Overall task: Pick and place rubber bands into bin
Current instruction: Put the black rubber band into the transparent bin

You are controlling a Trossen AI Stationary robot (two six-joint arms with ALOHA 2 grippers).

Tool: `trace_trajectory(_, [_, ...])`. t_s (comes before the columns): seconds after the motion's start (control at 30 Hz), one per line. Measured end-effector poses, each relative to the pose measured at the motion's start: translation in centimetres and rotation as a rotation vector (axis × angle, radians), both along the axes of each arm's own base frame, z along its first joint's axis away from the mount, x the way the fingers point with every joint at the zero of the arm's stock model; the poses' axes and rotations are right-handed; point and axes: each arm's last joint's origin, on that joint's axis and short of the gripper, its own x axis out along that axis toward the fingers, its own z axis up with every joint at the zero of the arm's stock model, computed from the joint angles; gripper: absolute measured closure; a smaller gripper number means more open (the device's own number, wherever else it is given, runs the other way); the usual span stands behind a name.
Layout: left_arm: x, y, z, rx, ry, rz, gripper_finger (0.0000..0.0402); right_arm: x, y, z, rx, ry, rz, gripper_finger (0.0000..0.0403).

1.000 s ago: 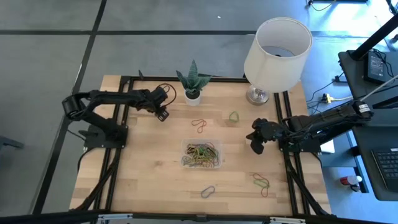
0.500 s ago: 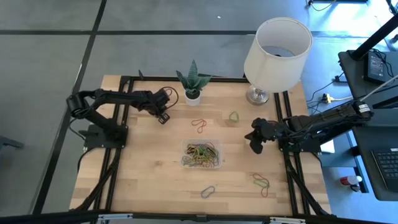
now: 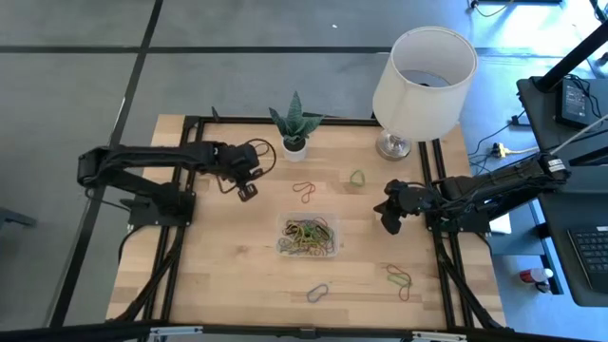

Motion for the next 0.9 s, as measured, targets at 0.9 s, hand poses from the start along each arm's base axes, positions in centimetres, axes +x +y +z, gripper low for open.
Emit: trace_trajectory(0.9, [14.3,-15.4,1.3,0.001,0.021,-0.332,0.0398,0.0,0.0,0.0,-0.006,0.001,0.003,0.0395])
